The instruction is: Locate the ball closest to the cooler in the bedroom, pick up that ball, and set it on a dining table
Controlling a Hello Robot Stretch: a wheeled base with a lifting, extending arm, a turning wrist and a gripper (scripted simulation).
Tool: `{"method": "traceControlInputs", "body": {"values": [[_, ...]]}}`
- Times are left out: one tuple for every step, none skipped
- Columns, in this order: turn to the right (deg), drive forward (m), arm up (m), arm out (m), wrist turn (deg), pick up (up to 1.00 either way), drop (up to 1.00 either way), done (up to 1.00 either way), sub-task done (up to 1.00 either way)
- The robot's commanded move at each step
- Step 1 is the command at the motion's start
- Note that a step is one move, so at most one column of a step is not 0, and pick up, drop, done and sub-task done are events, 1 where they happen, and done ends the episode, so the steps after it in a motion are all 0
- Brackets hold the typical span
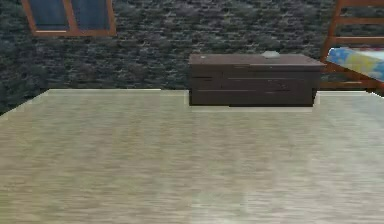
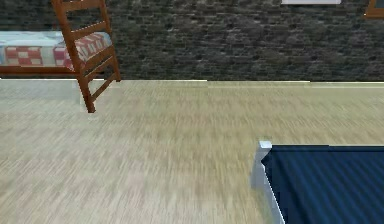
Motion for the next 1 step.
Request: {"method": "traceControlInputs", "body": {"values": [[-45.0, 0.0, 0.0, 0.0, 0.0, 0.0, 0.0, 0.0, 0.0]]}}
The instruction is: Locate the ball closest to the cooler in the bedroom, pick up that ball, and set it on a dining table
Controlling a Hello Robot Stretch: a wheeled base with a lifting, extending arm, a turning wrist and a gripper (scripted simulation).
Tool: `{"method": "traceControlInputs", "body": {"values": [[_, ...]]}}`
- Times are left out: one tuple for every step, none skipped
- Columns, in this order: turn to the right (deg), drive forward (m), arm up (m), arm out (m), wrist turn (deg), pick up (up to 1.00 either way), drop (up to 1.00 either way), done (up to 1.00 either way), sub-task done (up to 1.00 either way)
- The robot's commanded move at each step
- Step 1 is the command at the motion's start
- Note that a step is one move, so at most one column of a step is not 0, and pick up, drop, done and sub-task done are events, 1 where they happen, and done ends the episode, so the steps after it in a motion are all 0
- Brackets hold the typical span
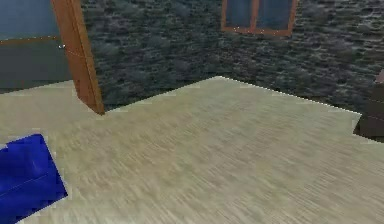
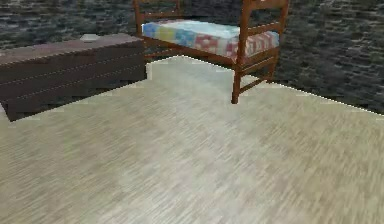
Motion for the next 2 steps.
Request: {"method": "traceControlInputs", "body": {"values": [[-36.0, 0.0, 0.0, 0.0, 0.0, 0.0, 0.0, 0.0, 0.0], [0.0, 0.3, 0.0, 0.0, 0.0, 0.0, 0.0, 0.0, 0.0]]}}
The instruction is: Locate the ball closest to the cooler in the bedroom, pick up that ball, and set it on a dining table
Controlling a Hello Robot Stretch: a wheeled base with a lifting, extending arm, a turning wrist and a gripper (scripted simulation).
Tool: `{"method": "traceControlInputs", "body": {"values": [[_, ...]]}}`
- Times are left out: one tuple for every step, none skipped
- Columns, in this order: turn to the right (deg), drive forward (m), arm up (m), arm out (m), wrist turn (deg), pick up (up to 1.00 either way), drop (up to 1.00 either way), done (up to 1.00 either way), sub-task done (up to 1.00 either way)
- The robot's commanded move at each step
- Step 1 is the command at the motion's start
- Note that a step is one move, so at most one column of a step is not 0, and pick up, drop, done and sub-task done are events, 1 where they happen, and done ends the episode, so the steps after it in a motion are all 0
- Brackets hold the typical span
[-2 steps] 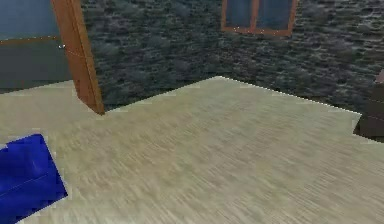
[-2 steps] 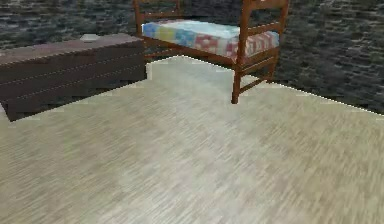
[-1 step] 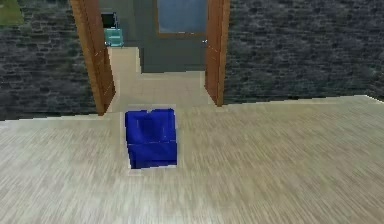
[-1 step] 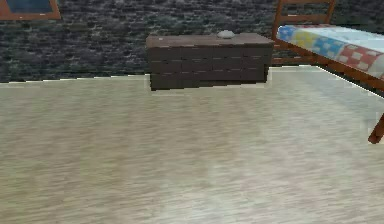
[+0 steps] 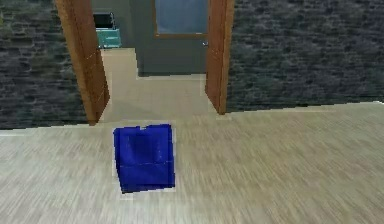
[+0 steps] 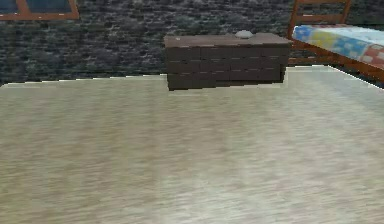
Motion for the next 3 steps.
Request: {"method": "traceControlInputs", "body": {"values": [[-39.0, 0.0, 0.0, 0.0, 0.0, 0.0, 0.0, 0.0, 0.0], [0.0, 0.7, 0.0, 0.0, 0.0, 0.0, 0.0, 0.0, 0.0], [45.0, 0.0, 0.0, 0.0, 0.0, 0.0, 0.0, 0.0, 0.0]]}}
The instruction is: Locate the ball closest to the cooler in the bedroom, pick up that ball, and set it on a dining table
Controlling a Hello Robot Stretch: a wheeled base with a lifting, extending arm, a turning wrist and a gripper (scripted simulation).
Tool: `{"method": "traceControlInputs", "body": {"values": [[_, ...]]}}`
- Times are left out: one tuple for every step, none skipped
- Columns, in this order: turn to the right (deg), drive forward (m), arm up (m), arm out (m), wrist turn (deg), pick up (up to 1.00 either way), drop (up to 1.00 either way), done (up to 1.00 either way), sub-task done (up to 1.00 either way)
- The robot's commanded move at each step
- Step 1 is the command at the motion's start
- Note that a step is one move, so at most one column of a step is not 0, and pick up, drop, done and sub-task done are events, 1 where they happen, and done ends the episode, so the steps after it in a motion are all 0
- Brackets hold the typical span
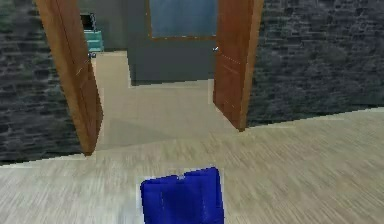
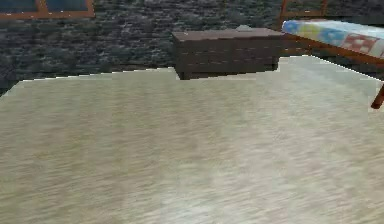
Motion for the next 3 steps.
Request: {"method": "traceControlInputs", "body": {"values": [[45.0, 0.0, 0.0, 0.0, 0.0, 0.0, 0.0, 0.0, 0.0], [45.0, 0.0, 0.0, 0.0, 0.0, 0.0, 0.0, 0.0, 0.0], [42.0, 0.0, 0.0, 0.0, 0.0, 0.0, 0.0, 0.0, 0.0]]}}
